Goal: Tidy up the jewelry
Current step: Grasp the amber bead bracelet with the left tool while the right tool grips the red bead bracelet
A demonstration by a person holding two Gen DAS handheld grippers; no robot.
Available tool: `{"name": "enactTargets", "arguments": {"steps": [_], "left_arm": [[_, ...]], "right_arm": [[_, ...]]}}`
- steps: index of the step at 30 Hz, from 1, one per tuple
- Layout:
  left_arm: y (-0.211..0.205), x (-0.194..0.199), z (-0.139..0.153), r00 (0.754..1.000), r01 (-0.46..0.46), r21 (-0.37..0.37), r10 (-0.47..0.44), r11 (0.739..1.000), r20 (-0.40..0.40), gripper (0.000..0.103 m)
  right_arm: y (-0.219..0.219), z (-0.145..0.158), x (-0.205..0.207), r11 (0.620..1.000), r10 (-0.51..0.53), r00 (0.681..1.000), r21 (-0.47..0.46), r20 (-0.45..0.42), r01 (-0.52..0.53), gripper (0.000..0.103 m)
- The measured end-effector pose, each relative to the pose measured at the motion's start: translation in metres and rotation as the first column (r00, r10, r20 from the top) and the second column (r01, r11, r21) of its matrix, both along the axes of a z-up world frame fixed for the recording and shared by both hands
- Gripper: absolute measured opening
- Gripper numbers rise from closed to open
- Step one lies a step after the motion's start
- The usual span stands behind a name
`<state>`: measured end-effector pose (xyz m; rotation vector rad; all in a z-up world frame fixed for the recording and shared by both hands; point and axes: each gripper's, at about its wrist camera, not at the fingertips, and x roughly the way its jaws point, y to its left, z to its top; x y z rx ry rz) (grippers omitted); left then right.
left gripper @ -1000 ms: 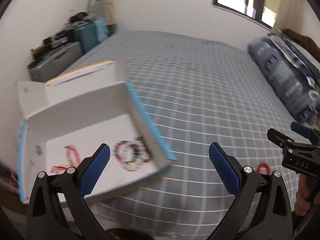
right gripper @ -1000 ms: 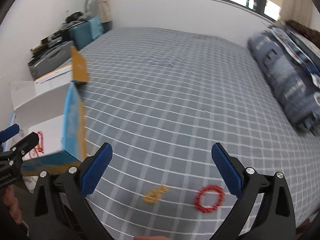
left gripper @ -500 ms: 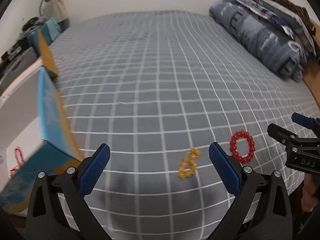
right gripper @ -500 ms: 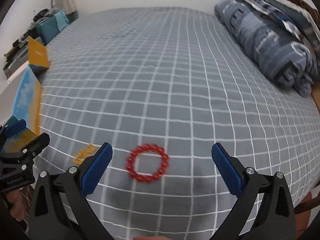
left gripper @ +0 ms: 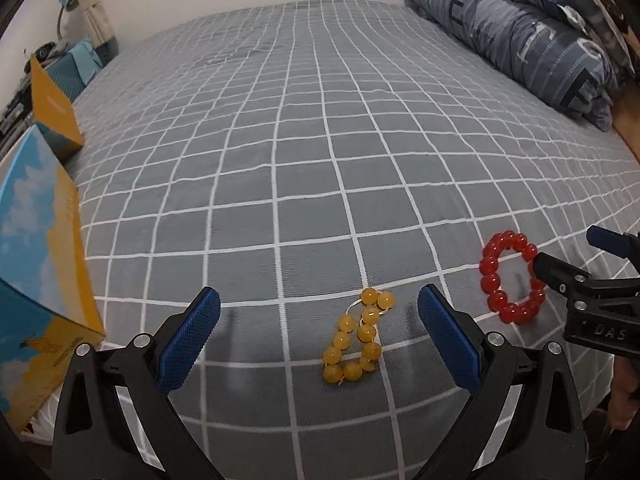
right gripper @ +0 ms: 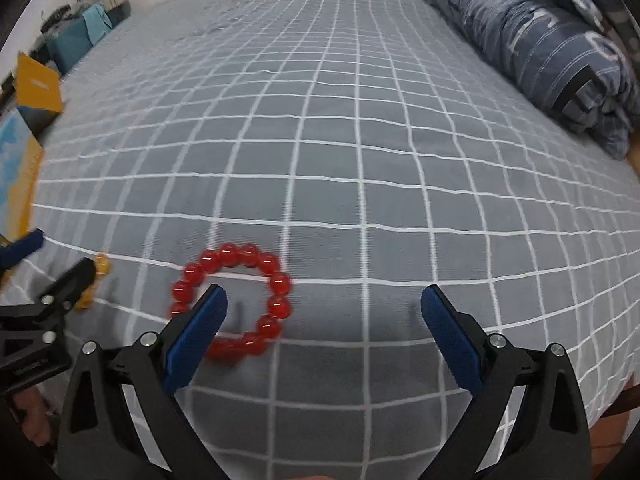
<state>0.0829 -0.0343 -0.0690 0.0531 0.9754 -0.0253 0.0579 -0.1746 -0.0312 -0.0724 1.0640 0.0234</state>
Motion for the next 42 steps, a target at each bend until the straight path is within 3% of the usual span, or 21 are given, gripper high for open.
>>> {"name": "enactTargets", "arguments": {"steps": [5, 9, 12, 14, 16, 18, 20, 21, 22, 26, 42], "left_arm": [[0.003, 0.007, -0.011, 1.0, 0.01, -0.062, -0.012, 0.998, -0.028, 0.096], [0.003, 0.009, -0.021, 0.999, 0.014, -0.048, -0.016, 0.999, -0.04, 0.091], [0.004, 0.009, -0.024, 0.999, -0.002, -0.051, 0.0, 0.999, -0.035, 0.085], [0.001, 0.008, -0.025, 0.999, 0.002, -0.031, -0.003, 1.0, -0.033, 0.077], [-0.002, 0.006, -0.022, 0.999, 0.01, -0.028, -0.011, 1.0, -0.035, 0.061], [-0.005, 0.005, -0.02, 0.999, 0.01, -0.022, -0.011, 1.0, -0.038, 0.053], [-0.004, 0.004, -0.02, 0.999, 0.003, -0.008, -0.003, 1.0, -0.035, 0.039], [-0.004, 0.003, -0.019, 0.999, 0.01, -0.012, -0.01, 1.0, -0.033, 0.016], [-0.003, 0.003, -0.019, 0.999, 0.01, -0.021, -0.011, 1.0, -0.043, 0.009], [0.004, 0.005, -0.017, 0.999, 0.009, -0.056, -0.012, 0.998, -0.051, 0.009], [0.005, 0.001, -0.008, 0.999, -0.012, -0.05, 0.01, 0.999, -0.039, 0.009]], "right_arm": [[0.005, -0.017, -0.001, 1.0, -0.018, 1.0, -0.008, -0.01, 0.018, 0.089], [0.005, -0.019, -0.004, 1.0, -0.018, 1.0, -0.017, -0.004, 0.018, 0.087], [0.006, -0.021, -0.006, 1.0, -0.025, 1.0, -0.007, 0.005, 0.025, 0.081], [0.012, -0.02, -0.009, 1.0, -0.015, 1.0, -0.016, 0.012, 0.015, 0.07], [0.018, -0.018, -0.011, 1.0, -0.001, 1.0, -0.017, 0.011, 0.001, 0.059], [0.024, -0.018, -0.012, 1.0, 0.001, 1.0, -0.01, 0.009, -0.001, 0.049], [0.027, -0.017, -0.012, 1.0, 0.011, 1.0, -0.008, 0.01, -0.011, 0.031], [0.028, -0.017, -0.013, 1.0, 0.01, 1.0, -0.005, 0.011, -0.01, 0.024], [0.027, -0.016, -0.013, 1.0, -0.002, 1.0, -0.011, 0.014, 0.002, 0.016], [0.02, -0.012, -0.016, 0.999, -0.021, 1.0, 0.036, 0.014, 0.02, 0.013], [0.022, -0.003, -0.02, 0.999, -0.03, 0.999, 0.034, 0.038, 0.029, 0.013]]}}
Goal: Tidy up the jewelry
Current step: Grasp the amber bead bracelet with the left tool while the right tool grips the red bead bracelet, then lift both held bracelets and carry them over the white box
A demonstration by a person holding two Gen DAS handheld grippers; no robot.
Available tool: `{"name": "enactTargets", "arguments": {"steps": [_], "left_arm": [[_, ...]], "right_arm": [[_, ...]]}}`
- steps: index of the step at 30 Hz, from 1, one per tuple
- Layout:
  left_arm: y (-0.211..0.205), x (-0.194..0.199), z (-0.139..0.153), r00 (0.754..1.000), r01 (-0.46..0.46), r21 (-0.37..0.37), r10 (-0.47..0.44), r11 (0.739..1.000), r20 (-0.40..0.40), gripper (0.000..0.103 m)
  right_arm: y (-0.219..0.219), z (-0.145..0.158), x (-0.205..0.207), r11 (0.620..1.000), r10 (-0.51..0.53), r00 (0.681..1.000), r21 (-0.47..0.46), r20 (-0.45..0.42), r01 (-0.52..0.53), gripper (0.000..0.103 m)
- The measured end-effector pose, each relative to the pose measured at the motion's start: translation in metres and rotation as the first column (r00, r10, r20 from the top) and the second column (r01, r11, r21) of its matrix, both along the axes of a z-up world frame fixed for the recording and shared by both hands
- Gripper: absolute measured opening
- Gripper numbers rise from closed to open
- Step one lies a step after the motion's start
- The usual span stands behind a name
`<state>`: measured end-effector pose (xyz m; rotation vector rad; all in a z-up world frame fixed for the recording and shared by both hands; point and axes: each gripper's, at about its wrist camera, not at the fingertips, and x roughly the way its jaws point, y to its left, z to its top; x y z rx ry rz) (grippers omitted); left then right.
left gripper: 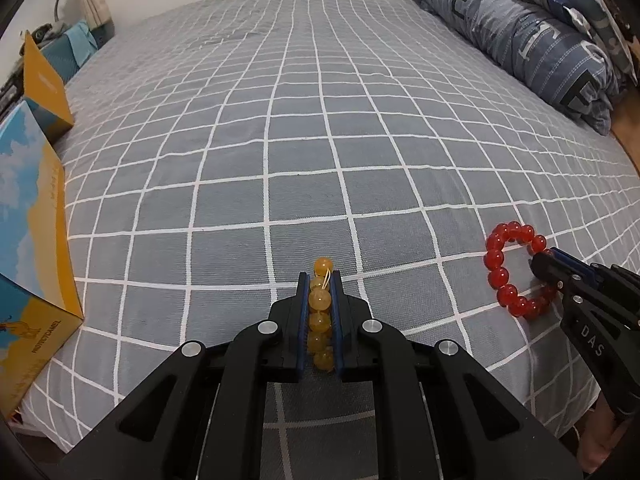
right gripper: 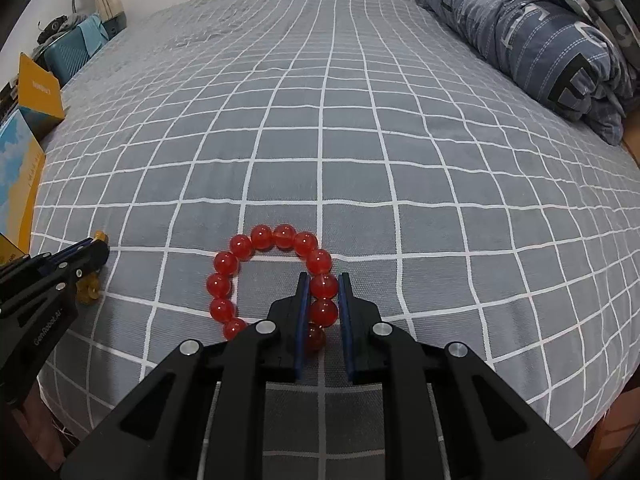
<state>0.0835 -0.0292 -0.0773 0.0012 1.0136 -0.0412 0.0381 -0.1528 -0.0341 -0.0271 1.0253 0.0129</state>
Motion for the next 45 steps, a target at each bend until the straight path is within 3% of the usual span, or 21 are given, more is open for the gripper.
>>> {"name": "enactTargets", "arguments": {"steps": [25, 45], "left_arm": [[0.025, -0.019, 0.056, 0.997, -0.067, -0.053, 0.069, 0.996, 0.044, 0.009], [0.078, -0.021, 0.111, 0.98, -0.171, -0.048, 0.175, 0.984, 0.092, 0.009]], "right_arm": [[0.011, 0.051, -0.014, 0.995, 0.043, 0.995, 0.083, 0.089, -0.05, 0.013], [0.048, 0.108, -0.003, 0.994, 0.087, 0.987, 0.06, 0.134, -0.095, 0.013]]}}
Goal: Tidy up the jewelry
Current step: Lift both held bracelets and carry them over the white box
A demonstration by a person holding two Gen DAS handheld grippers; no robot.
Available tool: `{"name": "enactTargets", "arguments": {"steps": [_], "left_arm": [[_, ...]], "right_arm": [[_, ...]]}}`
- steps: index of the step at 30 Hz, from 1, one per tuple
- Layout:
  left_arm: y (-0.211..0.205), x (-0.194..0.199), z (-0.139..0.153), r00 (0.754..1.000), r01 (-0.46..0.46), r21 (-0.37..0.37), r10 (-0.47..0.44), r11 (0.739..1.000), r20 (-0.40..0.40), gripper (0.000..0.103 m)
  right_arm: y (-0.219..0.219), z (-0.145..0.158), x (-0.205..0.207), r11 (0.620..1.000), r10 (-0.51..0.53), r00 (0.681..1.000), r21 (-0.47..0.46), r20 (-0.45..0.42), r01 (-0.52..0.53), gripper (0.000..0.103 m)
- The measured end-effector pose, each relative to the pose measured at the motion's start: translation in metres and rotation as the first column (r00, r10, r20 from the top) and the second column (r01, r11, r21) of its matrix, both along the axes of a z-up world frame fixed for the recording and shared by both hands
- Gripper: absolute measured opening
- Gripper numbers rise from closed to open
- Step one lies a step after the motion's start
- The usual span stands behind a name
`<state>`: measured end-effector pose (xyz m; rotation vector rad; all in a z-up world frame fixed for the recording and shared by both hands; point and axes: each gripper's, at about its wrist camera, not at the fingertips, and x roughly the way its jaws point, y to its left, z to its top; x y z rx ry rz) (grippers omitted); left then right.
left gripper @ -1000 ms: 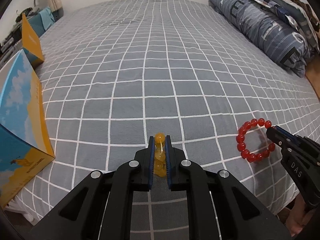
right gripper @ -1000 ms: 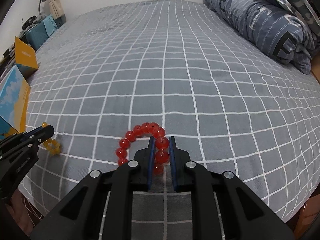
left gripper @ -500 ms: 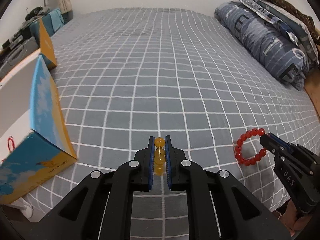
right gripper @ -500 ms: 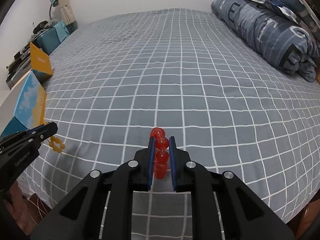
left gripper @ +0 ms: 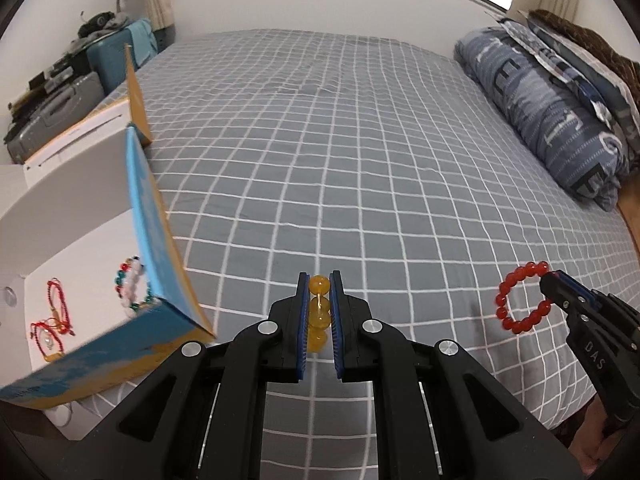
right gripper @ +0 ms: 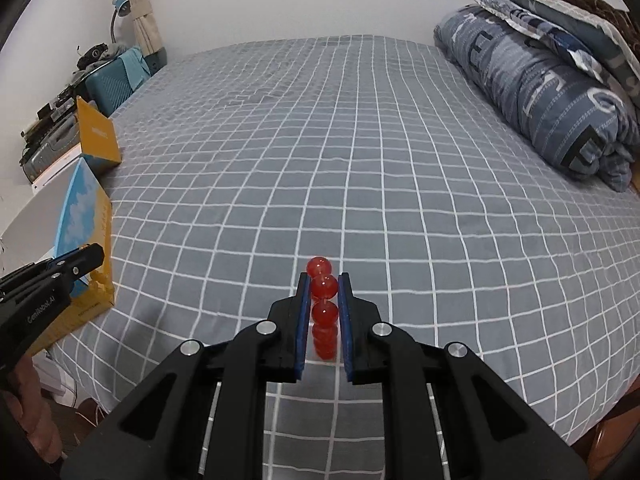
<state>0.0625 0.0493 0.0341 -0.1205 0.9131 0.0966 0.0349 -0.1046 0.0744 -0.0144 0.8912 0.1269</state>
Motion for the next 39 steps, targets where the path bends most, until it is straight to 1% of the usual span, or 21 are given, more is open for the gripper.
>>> {"name": "enactTargets", "arguments": {"steps": [4, 7, 9, 11, 16, 24, 29, 33, 39], "left_arm": [[0.018, -0.002, 0.015, 1.0, -0.028, 0.011, 0.028, 1.0, 0.011, 0.009], [0.033, -0.006, 0.026, 0.999, -0.045, 0.018, 0.045, 0.999, 0.022, 0.009], [0.046, -0.009, 0.033, 0.997, -0.072, 0.018, 0.072, 0.997, 0.031, 0.009], [0.059, -0.013, 0.04, 0.995, -0.097, 0.023, 0.096, 0.995, 0.038, 0.009], [0.099, -0.025, 0.057, 0.984, -0.172, 0.023, 0.171, 0.985, 0.052, 0.009], [0.166, -0.049, 0.079, 0.957, -0.283, 0.023, 0.281, 0.959, 0.076, 0.009], [0.202, -0.062, 0.087, 0.939, -0.339, 0.027, 0.336, 0.94, 0.076, 0.009], [0.23, -0.075, 0.092, 0.919, -0.389, 0.028, 0.386, 0.921, 0.075, 0.009], [0.264, -0.092, 0.089, 0.894, -0.446, 0.026, 0.444, 0.894, 0.061, 0.009]], "right_arm": [[0.012, 0.014, 0.007, 1.0, 0.016, 1.0, 0.005, 0.003, -0.016, 0.013], [0.025, 0.025, 0.014, 0.999, 0.042, 0.999, 0.025, -0.004, -0.042, 0.013], [0.035, 0.033, 0.018, 0.997, 0.063, 0.998, 0.042, -0.007, -0.063, 0.013], [0.048, 0.043, 0.022, 0.996, 0.075, 0.997, 0.041, 0.008, -0.076, 0.013], [0.083, 0.062, 0.03, 0.992, 0.115, 0.993, 0.042, 0.031, -0.117, 0.013], [0.146, 0.082, 0.04, 0.982, 0.186, 0.981, 0.032, 0.061, -0.188, 0.013], [0.195, 0.096, 0.04, 0.966, 0.254, 0.964, 0.025, 0.079, -0.257, 0.013], [0.234, 0.104, 0.037, 0.949, 0.312, 0.946, 0.021, 0.093, -0.315, 0.013], [0.298, 0.106, 0.021, 0.908, 0.417, 0.903, 0.008, 0.104, -0.42, 0.013]]}}
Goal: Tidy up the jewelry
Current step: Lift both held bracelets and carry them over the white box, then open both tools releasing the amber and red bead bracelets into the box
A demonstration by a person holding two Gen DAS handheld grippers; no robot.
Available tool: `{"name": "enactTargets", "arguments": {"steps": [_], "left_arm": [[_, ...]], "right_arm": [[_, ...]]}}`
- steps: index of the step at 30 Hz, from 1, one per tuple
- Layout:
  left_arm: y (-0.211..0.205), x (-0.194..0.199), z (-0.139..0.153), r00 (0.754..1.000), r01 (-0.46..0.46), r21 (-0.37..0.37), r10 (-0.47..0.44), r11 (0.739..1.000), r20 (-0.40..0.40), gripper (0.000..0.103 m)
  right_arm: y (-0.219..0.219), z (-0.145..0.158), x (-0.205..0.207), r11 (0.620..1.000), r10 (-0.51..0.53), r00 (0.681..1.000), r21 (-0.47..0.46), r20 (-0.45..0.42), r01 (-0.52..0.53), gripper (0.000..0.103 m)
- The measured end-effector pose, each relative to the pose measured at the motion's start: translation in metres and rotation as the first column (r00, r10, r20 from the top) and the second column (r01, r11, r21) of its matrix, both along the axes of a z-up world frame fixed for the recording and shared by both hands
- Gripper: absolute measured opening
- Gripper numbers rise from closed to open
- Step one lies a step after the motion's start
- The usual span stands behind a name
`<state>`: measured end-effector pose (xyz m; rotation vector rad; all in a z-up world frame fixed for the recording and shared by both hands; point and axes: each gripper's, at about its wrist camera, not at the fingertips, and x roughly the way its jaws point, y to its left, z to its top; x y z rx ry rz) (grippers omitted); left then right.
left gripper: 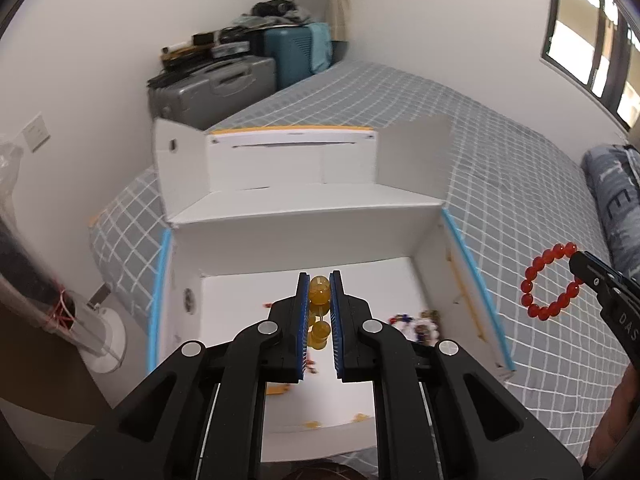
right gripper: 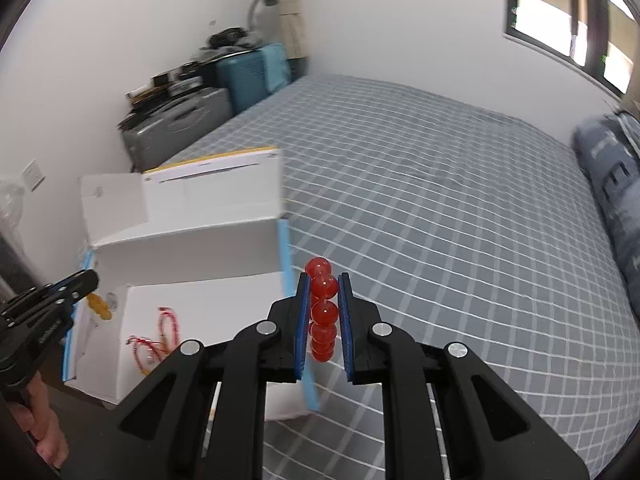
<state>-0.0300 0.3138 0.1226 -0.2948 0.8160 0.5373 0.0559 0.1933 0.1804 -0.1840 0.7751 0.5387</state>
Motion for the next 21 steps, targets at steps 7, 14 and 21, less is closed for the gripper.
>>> {"name": "enactTargets", "arguments": {"steps": [7, 14, 21], "left_arm": [[0.03, -0.012, -0.019, 0.998, -0.055, -0.014, 0.054, 0.998, -0.04, 0.009], [0.042, -0.013, -0.052, 0.993, -0.066, -0.057, 0.06, 0.996, -0.099, 0.009], [0.045, -0.004, -0.085, 0.985, -0.066, -0.087, 0.051, 0.994, -0.167, 0.009]], "right_arm": [[0.052, -0.013, -0.017, 0.996, 0.088, 0.996, -0.013, -0.014, -0.088, 0.013], [0.082, -0.048, -0.025, 0.99, 0.129, 0.99, -0.052, -0.059, -0.133, 0.013], [0.096, -0.086, -0.02, 0.983, 0.133, 0.985, -0.113, -0.114, -0.146, 0.013]]}}
